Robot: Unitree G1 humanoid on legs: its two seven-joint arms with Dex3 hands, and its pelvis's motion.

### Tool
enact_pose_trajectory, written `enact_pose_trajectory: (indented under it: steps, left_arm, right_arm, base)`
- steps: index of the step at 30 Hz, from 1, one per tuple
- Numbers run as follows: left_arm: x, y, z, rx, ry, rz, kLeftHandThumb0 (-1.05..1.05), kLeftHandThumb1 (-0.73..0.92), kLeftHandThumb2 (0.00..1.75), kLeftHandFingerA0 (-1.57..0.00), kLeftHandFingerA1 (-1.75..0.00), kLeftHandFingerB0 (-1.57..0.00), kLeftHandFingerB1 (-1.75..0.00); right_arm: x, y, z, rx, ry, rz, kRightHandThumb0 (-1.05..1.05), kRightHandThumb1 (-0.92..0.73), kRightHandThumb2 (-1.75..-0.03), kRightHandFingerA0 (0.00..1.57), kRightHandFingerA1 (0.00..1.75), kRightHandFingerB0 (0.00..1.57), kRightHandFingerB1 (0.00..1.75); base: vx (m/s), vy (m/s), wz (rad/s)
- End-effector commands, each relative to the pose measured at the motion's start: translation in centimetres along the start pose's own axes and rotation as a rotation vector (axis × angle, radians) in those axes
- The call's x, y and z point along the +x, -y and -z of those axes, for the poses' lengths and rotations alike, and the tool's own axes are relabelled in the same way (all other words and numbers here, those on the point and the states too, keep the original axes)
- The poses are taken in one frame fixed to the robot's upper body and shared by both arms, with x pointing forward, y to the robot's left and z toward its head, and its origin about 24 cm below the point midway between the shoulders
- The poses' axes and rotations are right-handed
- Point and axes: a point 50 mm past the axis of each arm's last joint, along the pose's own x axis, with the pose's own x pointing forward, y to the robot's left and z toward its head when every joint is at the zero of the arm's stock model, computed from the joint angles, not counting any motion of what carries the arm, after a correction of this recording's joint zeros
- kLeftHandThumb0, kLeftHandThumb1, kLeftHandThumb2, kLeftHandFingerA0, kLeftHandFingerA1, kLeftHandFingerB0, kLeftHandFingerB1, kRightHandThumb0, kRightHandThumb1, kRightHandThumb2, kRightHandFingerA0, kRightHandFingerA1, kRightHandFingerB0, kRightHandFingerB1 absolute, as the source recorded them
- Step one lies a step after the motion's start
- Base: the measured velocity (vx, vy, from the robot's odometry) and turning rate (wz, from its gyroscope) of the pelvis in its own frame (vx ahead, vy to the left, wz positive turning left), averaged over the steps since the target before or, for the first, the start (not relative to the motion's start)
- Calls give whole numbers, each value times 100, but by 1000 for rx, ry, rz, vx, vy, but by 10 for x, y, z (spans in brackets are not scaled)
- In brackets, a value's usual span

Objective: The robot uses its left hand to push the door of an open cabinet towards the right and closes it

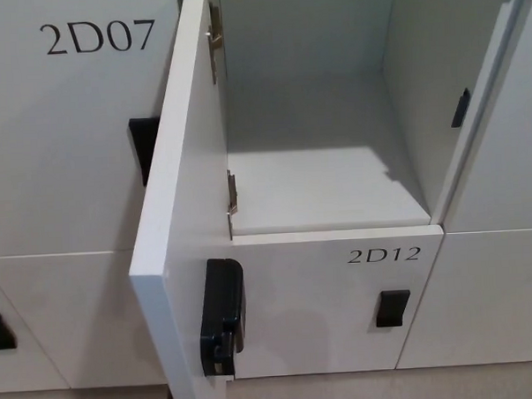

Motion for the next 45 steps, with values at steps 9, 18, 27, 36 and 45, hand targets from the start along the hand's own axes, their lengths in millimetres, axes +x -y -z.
enact_pose_trajectory:
  steps: [9,18,27,36,45]
  left_arm:
    - [-2,-30,-26,-157,200,-105,-77,91,72,-27,-43,-22,-32]
    - [8,-45,-111,-37,411,-107,-73,92,71,-36,-44,-27,-32]
    - [3,-19,-213,226,650,-64,-69,85,75,-38,-41,-29,-35]
    - [-17,58,-259,562,886,87,-66,89,67,-48,-38,-35,-33]
    - [-48,149,-275,825,1030,272,-64,73,110,-36,-53,-16,-43]
  right_arm:
    - [2,8,-11,15,92,38,-58,-72,-102,35,53,29,48]
    - [6,9,-10,-70,6,133,-54,-66,-97,36,53,38,52]
    - [5,3,-5,-117,-30,111,-54,-62,-98,37,54,33,51]
    - [4,2,-3,-109,-21,105,-46,-75,-63,48,41,48,39]
    - [0,4,6,-106,-38,85,-56,-63,-94,38,53,35,50]
  base:
    - [0,0,0]
    - [0,0,0]
    - [0,0,0]
    - [0,0,0]
    - [0,0,0]
